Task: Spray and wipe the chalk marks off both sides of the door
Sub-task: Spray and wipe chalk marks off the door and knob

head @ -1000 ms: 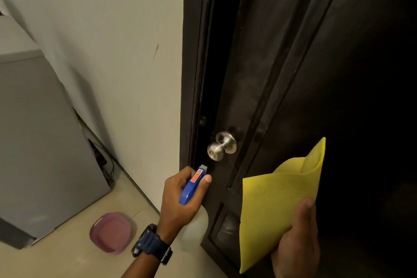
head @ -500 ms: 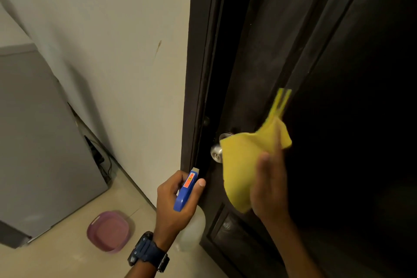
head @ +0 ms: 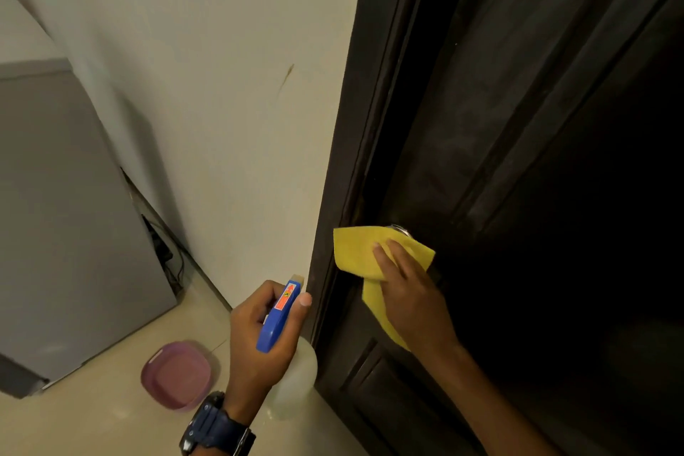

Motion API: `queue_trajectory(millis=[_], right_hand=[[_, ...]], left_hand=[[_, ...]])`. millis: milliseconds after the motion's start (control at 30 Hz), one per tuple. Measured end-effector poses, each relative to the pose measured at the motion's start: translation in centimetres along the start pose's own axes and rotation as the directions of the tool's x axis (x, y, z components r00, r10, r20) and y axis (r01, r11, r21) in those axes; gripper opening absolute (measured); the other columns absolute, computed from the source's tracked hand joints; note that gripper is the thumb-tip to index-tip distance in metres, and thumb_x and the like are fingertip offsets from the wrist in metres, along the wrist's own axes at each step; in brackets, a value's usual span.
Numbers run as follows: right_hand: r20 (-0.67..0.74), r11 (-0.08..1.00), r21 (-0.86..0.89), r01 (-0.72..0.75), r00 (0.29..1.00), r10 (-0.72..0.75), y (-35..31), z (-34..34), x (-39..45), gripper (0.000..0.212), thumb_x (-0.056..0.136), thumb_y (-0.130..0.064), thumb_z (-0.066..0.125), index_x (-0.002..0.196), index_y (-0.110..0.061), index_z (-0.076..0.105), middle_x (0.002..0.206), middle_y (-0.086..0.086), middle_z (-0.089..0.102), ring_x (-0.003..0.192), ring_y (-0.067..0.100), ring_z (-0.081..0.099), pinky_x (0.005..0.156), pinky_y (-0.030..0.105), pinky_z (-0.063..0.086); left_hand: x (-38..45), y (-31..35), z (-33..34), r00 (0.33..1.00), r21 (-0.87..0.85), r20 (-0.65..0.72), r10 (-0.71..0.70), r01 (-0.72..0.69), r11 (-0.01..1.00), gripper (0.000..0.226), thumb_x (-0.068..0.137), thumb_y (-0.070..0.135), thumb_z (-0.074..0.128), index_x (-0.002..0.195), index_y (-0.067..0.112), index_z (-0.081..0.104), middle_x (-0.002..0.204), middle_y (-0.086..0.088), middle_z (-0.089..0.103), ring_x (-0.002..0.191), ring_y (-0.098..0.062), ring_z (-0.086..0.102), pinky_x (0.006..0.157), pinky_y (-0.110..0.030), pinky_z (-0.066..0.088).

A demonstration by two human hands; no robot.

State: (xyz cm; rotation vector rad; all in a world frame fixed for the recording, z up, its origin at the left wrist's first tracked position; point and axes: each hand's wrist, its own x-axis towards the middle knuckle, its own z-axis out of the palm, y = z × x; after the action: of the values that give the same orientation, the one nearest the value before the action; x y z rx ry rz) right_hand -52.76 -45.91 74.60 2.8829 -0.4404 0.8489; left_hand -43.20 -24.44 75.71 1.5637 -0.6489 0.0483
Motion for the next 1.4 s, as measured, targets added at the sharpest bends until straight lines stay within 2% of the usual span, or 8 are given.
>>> queue_trajectory(millis=[133,200,267,333,633,1167,1267,1400], right_hand=[[0.148,0.758,0.560,-0.334,0.941,0.305,-1.1,0.1,-5.3,0.049,0.105,-0.031,0.048,0.153,-0.025,0.039,0.160,-0.003,0.037,0.145,0.013,0.037,0.110,0.016,0.037],[0.423,0.050,0.751,-0.659,0.538,0.729,-4.1,1.3,-6.9,0.048,0.101,-0.039,0.053,0.148,-0.031,0.044,0.149,-0.002,0.049,0.135,0.023,0.050,0.109,0.030,0.042],[0.785,-0.694,0.595,-0.405,0.109,0.609,-6.5,2.5,-6.6,0.041,0.101,-0.045,0.048,0.135,-0.024,0.058,0.128,0.009,0.066,0.114,0.033,0.062,0.095,0.049,0.051],[0.901,-0.882,0.422,-0.208,0.208,0.382,-7.6,3.8,-4.8,0.043,0.105,-0.040,0.038,0.110,-0.012,0.071,0.102,0.017,0.073,0.088,0.036,0.071,0.070,0.048,0.060],[0.839,-0.762,0.540,-0.358,0.303,0.452,-7.1,11.0,4.2,0.037,0.101,-0.003,0.047,0.138,-0.001,0.052,0.138,0.027,0.056,0.119,0.041,0.062,0.109,0.058,0.043],[0.053,0.169,0.953,-0.252,0.686,0.725,-11.0,-2.9,13.0,0.058,0.100,0.002,0.042,0.155,-0.012,0.028,0.139,-0.017,0.046,0.123,-0.012,0.049,0.102,0.018,0.043],[-0.077,0.358,0.891,-0.278,0.686,0.723,-10.8,-2.2,13.3,0.066,0.093,0.004,0.038,0.157,-0.003,0.021,0.160,0.010,0.034,0.145,0.013,0.037,0.117,0.031,0.037],[0.255,0.211,0.818,-0.535,0.667,0.700,-13.2,4.8,5.7,0.057,0.099,-0.013,0.044,0.155,-0.011,0.034,0.155,0.011,0.043,0.140,0.020,0.043,0.118,0.030,0.033]], left_hand=[[0.2,-0.5,-0.7,1.000,0.011,-0.025,-0.014,0.014,1.000,0.028,0.085,0.047,0.056,0.077,0.019,0.059,0.063,0.015,0.056,0.055,-0.007,0.054,0.054,-0.008,0.042],[0.4,-0.6,-1.0,0.999,-0.002,-0.035,-0.017,0.017,1.000,0.030,0.085,0.047,0.056,0.076,0.018,0.059,0.062,0.013,0.055,0.054,-0.007,0.053,0.054,-0.007,0.042],[0.5,-0.6,-1.3,1.000,-0.007,-0.021,-0.011,0.011,1.000,0.032,0.085,0.045,0.057,0.075,0.015,0.059,0.060,0.011,0.054,0.052,-0.008,0.051,0.053,-0.008,0.040],[0.7,-0.4,-1.5,1.000,0.011,0.004,0.004,-0.004,1.000,0.034,0.086,0.045,0.058,0.075,0.013,0.060,0.059,0.007,0.053,0.051,-0.012,0.051,0.052,-0.010,0.040],[0.5,0.3,-2.6,0.999,0.057,0.037,0.016,-0.018,0.998,0.030,0.086,0.059,0.058,0.079,0.030,0.058,0.062,0.014,0.055,0.053,-0.010,0.052,0.053,-0.009,0.040],[1.0,0.7,-2.0,0.997,0.055,0.055,0.052,-0.055,0.997,0.024,0.085,0.046,0.057,0.078,0.023,0.062,0.061,0.013,0.057,0.055,-0.013,0.056,0.054,-0.010,0.042],[1.4,0.8,-1.7,0.997,0.059,0.062,0.055,-0.058,0.997,0.030,0.086,0.047,0.056,0.079,0.018,0.062,0.064,0.013,0.059,0.056,-0.014,0.057,0.055,-0.009,0.043],[2.4,1.7,-1.5,0.994,0.025,0.067,0.089,-0.090,0.996,0.031,0.088,0.042,0.056,0.075,0.015,0.062,0.061,0.009,0.055,0.052,-0.012,0.051,0.053,-0.010,0.039]])
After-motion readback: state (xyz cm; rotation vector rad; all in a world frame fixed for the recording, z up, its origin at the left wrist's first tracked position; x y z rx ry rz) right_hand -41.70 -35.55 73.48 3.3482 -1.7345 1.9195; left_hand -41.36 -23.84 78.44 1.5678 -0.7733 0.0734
